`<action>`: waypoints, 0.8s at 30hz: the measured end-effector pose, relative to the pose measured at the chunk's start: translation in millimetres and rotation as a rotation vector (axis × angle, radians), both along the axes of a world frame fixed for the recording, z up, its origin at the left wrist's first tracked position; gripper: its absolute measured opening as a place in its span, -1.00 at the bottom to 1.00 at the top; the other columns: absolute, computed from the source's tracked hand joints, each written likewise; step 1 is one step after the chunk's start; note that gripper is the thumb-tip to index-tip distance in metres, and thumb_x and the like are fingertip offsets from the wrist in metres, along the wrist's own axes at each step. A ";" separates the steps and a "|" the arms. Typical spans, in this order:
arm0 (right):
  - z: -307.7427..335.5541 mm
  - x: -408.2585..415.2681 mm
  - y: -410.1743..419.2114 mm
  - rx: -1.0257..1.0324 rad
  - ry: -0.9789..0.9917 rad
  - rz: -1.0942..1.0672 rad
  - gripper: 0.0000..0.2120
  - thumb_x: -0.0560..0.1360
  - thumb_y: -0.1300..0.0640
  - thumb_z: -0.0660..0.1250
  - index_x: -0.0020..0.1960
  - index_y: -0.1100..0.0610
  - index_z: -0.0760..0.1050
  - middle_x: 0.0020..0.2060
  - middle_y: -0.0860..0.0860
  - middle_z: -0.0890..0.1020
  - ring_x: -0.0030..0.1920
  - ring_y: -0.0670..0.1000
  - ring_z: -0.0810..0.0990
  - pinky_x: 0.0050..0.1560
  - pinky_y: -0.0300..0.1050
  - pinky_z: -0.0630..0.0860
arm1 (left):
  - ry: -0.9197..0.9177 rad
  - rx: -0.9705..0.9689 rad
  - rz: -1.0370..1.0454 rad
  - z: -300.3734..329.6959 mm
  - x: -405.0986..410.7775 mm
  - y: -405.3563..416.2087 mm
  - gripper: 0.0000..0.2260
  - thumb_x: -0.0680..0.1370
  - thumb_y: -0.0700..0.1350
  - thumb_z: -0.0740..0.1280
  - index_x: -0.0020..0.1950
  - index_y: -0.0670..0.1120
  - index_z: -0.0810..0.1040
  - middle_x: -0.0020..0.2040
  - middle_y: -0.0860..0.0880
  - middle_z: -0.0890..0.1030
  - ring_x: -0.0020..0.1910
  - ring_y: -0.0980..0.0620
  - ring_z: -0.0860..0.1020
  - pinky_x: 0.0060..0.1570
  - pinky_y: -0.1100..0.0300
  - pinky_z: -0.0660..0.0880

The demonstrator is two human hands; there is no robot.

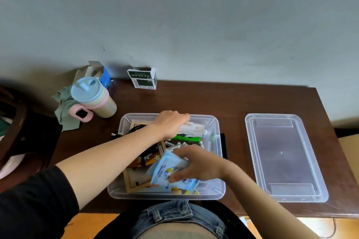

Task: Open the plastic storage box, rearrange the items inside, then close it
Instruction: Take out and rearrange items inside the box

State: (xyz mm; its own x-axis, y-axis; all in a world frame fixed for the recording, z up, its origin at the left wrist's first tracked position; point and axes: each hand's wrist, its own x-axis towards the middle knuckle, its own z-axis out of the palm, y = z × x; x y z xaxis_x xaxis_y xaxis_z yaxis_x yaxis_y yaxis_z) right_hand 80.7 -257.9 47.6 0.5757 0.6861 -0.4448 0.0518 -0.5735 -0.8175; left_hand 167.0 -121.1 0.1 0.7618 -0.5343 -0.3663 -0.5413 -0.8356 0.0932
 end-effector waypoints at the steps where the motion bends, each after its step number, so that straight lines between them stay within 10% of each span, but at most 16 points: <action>1: -2.8 -4.7 10.7 0.004 -0.083 0.035 -0.75 0.38 0.03 0.50 -0.06 0.11 0.51 -0.15 0.02 0.63 -0.20 0.03 0.57 -0.15 -0.01 0.51 | 0.042 -0.037 -0.009 0.5 -0.2 0.9 -0.68 0.57 -0.22 0.23 0.32 -0.05 0.36 -0.06 -0.14 0.63 -0.09 -0.20 0.58 -0.23 0.05 0.40; 10: -40.3 -24.6 33.0 -0.062 -0.604 0.033 -0.49 0.38 -0.22 0.41 0.18 0.09 0.50 0.04 0.00 0.55 0.05 0.02 0.49 -0.11 -0.07 0.44 | 0.245 -0.214 -0.050 11.1 -2.9 7.8 -0.56 0.61 -0.11 0.17 0.46 0.16 0.18 0.07 -0.02 0.63 0.00 -0.07 0.57 -0.17 0.13 0.40; 24: -45.4 -15.8 1.4 -0.158 -0.095 -0.122 -0.57 0.40 -0.01 0.47 0.21 0.10 0.49 0.13 -0.03 0.58 0.10 -0.11 0.50 -0.01 -0.33 0.34 | 0.346 -0.200 -0.084 14.4 -2.2 -0.5 -0.85 0.61 -0.11 0.16 0.10 0.00 0.49 -0.02 0.00 0.62 -0.14 0.01 0.51 -0.23 0.15 0.38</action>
